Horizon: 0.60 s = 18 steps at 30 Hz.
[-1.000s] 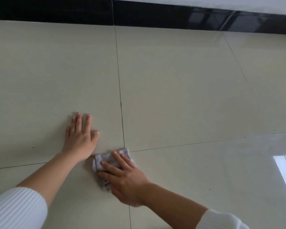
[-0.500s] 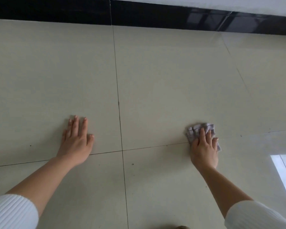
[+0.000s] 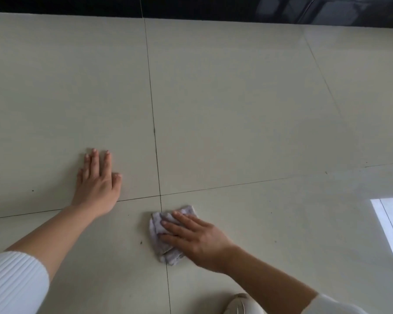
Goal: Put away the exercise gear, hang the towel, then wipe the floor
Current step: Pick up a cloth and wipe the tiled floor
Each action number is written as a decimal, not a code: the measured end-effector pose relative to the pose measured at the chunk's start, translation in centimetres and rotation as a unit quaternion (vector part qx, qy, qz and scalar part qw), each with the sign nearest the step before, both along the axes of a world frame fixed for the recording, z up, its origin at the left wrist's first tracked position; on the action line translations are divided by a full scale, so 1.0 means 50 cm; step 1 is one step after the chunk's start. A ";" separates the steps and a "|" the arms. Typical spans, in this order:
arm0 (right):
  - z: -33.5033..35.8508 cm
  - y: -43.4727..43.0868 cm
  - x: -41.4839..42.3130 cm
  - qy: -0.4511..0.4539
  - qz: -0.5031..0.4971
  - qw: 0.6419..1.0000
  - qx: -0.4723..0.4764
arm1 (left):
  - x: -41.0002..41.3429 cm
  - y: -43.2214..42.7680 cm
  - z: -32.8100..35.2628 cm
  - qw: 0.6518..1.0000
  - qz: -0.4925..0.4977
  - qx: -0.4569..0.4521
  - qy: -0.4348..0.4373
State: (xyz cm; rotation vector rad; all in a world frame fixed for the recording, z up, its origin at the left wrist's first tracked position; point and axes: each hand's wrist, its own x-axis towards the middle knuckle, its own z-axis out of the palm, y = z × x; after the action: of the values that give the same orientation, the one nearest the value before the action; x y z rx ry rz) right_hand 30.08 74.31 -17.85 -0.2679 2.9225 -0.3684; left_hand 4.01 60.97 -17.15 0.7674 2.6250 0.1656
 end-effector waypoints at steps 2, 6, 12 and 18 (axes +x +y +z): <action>-0.012 0.078 0.015 0.026 -0.067 0.997 0.014 | 0.004 0.003 0.001 1.000 0.002 0.001 -0.001; 0.005 0.243 0.002 -0.005 -0.348 0.936 0.045 | -0.008 0.006 0.005 0.998 -0.009 -0.052 -0.045; 0.032 0.320 -0.181 -0.102 -0.545 0.832 -0.008 | -0.050 -0.018 0.056 0.970 -0.140 -0.185 -0.070; 0.023 0.071 -0.371 -0.082 -0.239 0.967 0.016 | -0.040 -0.088 0.057 0.979 -0.047 -0.191 -0.049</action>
State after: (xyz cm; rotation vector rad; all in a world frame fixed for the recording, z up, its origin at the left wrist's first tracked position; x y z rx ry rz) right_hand 11.54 77.88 -16.69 0.4616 2.7951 -0.3846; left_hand 2.03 56.56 -14.32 0.7233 2.4145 -0.3108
